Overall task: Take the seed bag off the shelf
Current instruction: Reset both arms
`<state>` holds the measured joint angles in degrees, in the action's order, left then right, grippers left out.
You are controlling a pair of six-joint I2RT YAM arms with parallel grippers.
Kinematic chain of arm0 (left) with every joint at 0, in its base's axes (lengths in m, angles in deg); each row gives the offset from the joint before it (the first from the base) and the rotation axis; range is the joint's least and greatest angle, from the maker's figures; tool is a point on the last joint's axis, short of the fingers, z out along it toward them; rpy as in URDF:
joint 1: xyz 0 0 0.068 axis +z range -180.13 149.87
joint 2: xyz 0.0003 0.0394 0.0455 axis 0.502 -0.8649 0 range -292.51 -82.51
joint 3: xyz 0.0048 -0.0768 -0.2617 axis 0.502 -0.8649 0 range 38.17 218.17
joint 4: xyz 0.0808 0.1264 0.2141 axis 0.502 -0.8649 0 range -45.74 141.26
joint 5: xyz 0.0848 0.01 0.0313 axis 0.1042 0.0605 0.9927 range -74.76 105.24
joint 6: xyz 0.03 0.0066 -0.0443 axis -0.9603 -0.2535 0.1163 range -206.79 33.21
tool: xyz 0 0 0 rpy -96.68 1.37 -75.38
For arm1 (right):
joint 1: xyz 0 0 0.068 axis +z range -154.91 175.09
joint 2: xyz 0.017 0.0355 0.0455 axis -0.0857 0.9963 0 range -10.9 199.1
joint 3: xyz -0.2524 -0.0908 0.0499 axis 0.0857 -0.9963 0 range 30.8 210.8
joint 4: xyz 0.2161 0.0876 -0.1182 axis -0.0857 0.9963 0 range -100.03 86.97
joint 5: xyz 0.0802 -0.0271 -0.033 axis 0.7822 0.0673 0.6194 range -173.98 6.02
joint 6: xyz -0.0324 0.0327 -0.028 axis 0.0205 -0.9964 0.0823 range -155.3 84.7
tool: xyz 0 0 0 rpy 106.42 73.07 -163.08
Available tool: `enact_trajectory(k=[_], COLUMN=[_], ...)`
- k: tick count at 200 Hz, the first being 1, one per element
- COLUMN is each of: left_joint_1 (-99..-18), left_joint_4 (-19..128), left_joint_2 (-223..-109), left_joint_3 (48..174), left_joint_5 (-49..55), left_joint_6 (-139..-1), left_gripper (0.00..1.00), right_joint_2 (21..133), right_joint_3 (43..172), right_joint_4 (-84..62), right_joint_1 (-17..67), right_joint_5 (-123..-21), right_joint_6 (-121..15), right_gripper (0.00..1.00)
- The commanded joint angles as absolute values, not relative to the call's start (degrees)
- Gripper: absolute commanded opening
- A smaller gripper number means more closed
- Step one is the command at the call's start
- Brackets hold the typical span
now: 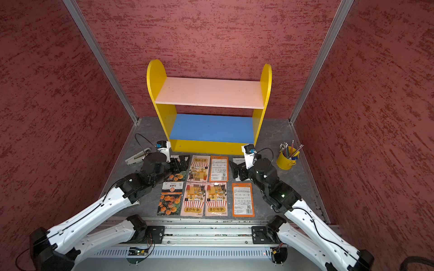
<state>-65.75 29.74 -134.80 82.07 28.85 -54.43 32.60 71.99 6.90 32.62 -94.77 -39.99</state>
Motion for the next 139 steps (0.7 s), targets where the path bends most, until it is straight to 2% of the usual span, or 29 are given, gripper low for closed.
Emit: enact_trajectory(k=[1, 33, 71, 139], left_joint_1=[-59.56, -53.05, -47.06, -36.80], left_joint_4=[26.14, 28.40, 34.22, 53.64], left_joint_2=[-133.04, -129.64, -127.25, -128.73], left_joint_3=[80.17, 76.11, 71.07, 61.09], left_joint_5=[28.43, 30.28, 32.72, 25.23], left_joint_6=[-58.73, -61.63, -63.42, -71.52], left_gripper=[1.00, 1.00, 1.00, 1.00], right_joint_2=[34.11, 34.98, 36.31, 43.27], right_joint_3=[69.36, 63.58, 59.30, 53.44], right_joint_4=[-2.06, -11.68, -18.06, -30.04], right_joint_1=[31.77, 28.38, 19.69, 6.12], right_joint_5=[-102.97, -105.25, -102.51, -94.60], right_joint_6=[-35.63, -32.75, -33.88, -35.92], right_gripper=[0.98, 0.98, 0.98, 0.98])
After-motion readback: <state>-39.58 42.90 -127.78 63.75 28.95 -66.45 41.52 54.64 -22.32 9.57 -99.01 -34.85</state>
